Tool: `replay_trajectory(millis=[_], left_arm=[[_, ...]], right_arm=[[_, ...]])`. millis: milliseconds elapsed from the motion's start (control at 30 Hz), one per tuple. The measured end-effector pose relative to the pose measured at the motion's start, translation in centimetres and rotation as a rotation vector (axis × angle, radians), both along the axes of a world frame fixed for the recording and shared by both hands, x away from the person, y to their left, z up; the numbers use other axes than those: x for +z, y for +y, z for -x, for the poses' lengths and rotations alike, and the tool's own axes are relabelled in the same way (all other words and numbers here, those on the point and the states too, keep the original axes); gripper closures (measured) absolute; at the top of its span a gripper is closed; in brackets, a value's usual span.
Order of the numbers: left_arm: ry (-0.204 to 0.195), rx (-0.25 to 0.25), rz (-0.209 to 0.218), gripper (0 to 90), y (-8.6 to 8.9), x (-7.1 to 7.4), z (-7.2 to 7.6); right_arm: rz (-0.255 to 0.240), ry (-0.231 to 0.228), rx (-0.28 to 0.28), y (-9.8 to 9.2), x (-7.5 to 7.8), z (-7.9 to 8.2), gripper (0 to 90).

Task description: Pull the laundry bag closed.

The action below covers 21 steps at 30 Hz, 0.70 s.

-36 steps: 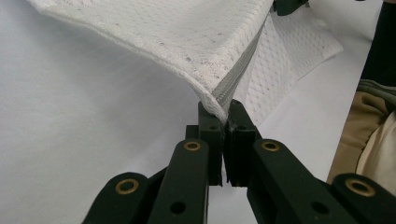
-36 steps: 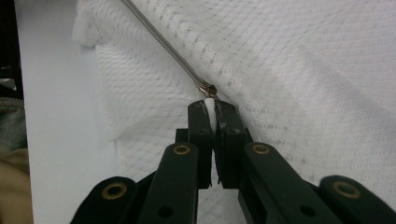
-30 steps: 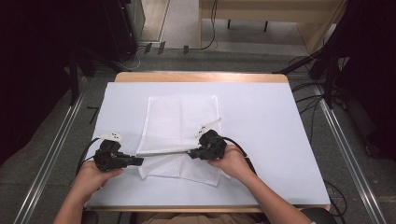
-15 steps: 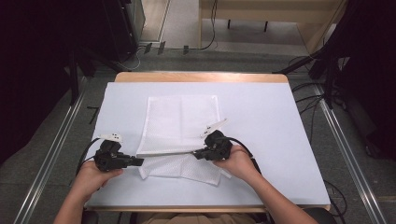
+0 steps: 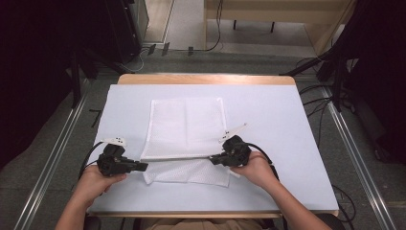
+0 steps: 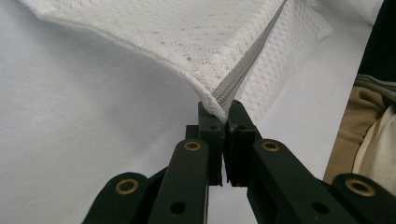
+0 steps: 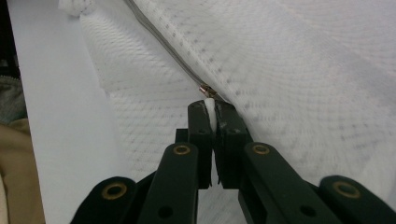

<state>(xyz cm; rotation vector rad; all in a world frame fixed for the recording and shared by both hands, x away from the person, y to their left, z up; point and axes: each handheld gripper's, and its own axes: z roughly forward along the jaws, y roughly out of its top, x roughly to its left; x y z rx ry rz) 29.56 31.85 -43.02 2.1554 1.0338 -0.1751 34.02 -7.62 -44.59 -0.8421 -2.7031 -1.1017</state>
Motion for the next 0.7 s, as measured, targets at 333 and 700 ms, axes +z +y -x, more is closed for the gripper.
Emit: replay_trajectory(millis=[333,700], left_arm=[[0.004,-0.003,0.002,87.9,0.0,0.0,0.0],[0.01,-0.012,-0.001,88.0,0.0,0.0,0.0]], right_arm=[[0.005,0.001,-0.024,-1.4,0.2,0.1,87.9],[0.01,-0.008,-0.034,-2.7,0.3,0.5,87.9]])
